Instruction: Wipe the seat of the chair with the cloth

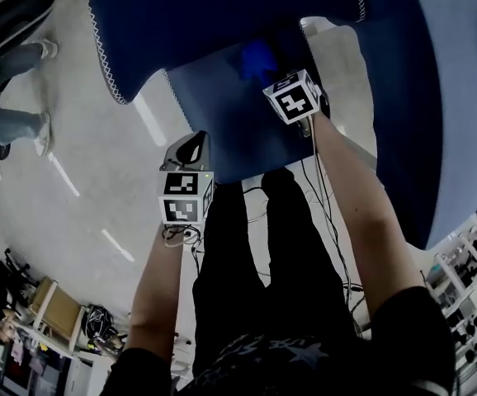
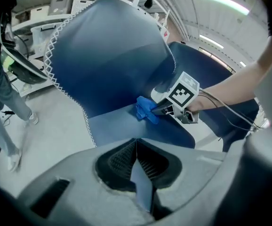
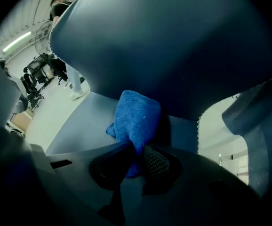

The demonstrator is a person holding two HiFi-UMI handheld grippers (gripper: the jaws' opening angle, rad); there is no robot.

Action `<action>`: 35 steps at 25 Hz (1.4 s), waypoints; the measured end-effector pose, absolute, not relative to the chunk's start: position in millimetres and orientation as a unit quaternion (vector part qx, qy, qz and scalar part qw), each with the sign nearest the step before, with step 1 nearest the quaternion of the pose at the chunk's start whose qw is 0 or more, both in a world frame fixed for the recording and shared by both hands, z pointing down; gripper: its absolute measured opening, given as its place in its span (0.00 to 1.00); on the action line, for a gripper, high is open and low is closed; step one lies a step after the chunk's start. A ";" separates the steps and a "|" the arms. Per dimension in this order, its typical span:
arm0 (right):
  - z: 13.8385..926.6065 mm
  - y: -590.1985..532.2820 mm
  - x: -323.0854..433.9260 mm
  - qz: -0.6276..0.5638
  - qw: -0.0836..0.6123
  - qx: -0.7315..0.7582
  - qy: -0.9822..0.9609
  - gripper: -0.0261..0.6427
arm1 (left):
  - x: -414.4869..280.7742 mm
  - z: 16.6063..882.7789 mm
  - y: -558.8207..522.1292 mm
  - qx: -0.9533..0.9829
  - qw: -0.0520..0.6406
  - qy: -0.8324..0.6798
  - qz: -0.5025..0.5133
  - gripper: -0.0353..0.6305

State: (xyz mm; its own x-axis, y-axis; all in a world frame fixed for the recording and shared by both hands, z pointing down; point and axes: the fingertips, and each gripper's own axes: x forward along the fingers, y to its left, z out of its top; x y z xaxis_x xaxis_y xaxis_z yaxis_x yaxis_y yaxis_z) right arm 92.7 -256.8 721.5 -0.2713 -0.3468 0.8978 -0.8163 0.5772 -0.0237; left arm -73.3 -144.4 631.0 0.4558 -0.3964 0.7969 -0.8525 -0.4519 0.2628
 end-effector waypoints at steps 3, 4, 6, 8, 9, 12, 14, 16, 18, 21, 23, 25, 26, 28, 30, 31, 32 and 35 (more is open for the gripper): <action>721.7 -256.0 110.4 0.271 0.459 0.408 -0.741 0.12 | -72.1 632.6 -141.6 0.785 0.337 -0.391 0.341 0.08; 721.6 -256.5 115.0 0.273 0.459 0.413 -0.738 0.12 | -72.6 632.7 -140.8 0.786 0.337 -0.390 0.342 0.08; 721.4 -258.4 124.0 0.272 0.460 0.422 -0.732 0.12 | -73.1 633.3 -139.4 0.786 0.338 -0.388 0.344 0.09; 720.5 -260.1 132.8 0.274 0.462 0.431 -0.725 0.12 | -73.3 633.7 -138.8 0.785 0.338 -0.387 0.345 0.09; 720.5 -260.7 136.9 0.275 0.463 0.435 -0.721 0.12 | -73.3 633.7 -138.9 0.786 0.338 -0.387 0.345 0.08; 722.1 -258.9 148.8 0.283 0.471 0.445 -0.707 0.12 | -72.5 633.5 -138.1 0.786 0.338 -0.384 0.347 0.08; 722.7 -258.8 151.1 0.286 0.475 0.443 -0.705 0.12 | -71.7 633.7 -137.3 0.787 0.339 -0.382 0.346 0.09; 724.7 -259.3 150.6 0.282 0.481 0.438 -0.705 0.12 | -71.3 635.3 -135.8 0.788 0.341 -0.381 0.343 0.09; 726.9 -258.2 151.6 0.275 0.489 0.434 -0.705 0.12 | -70.0 636.7 -132.3 0.788 0.343 -0.381 0.341 0.08; 720.9 -253.0 155.5 0.265 0.499 0.433 -0.702 0.12 | -65.2 637.5 -125.5 0.786 0.347 -0.384 0.339 0.09; 709.5 -251.1 148.4 0.248 0.503 0.430 -0.708 0.12 | -66.9 642.7 -123.1 0.781 0.355 -0.389 0.335 0.09; 702.0 -247.9 129.7 0.239 0.494 0.417 -0.725 0.12 | -74.0 649.7 -123.0 0.775 0.363 -0.397 0.333 0.09; 698.7 -244.6 118.2 0.239 0.487 0.405 -0.735 0.12 | -77.6 651.4 -123.2 0.771 0.366 -0.402 0.332 0.08; 690.8 -236.7 97.6 0.240 0.478 0.380 -0.755 0.12 | -82.6 649.2 -123.3 0.763 0.372 -0.415 0.328 0.09; 682.0 -229.5 79.1 0.237 0.474 0.358 -0.769 0.12 | -86.3 643.0 -122.5 0.756 0.377 -0.429 0.321 0.09; 678.0 -226.6 68.0 0.235 0.472 0.349 -0.775 0.12 | -89.4 640.0 -121.4 0.752 0.380 -0.435 0.318 0.09; 674.9 -223.8 55.0 0.235 0.469 0.339 -0.781 0.12 | -94.2 637.7 -119.6 0.749 0.381 -0.441 0.317 0.09; 670.4 -212.4 8.6 0.238 0.458 0.310 -0.798 0.12 | -117.2 635.4 -109.9 0.737 0.385 -0.457 0.316 0.09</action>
State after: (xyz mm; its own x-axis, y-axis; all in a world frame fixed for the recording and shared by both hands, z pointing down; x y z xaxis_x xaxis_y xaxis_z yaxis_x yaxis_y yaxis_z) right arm 8.6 -212.4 670.4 -0.3882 -0.2774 0.8788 -0.7138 0.6937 -0.0963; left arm -117.2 -109.9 635.4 0.3818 -0.4304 0.8179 -0.9171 -0.2864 0.2774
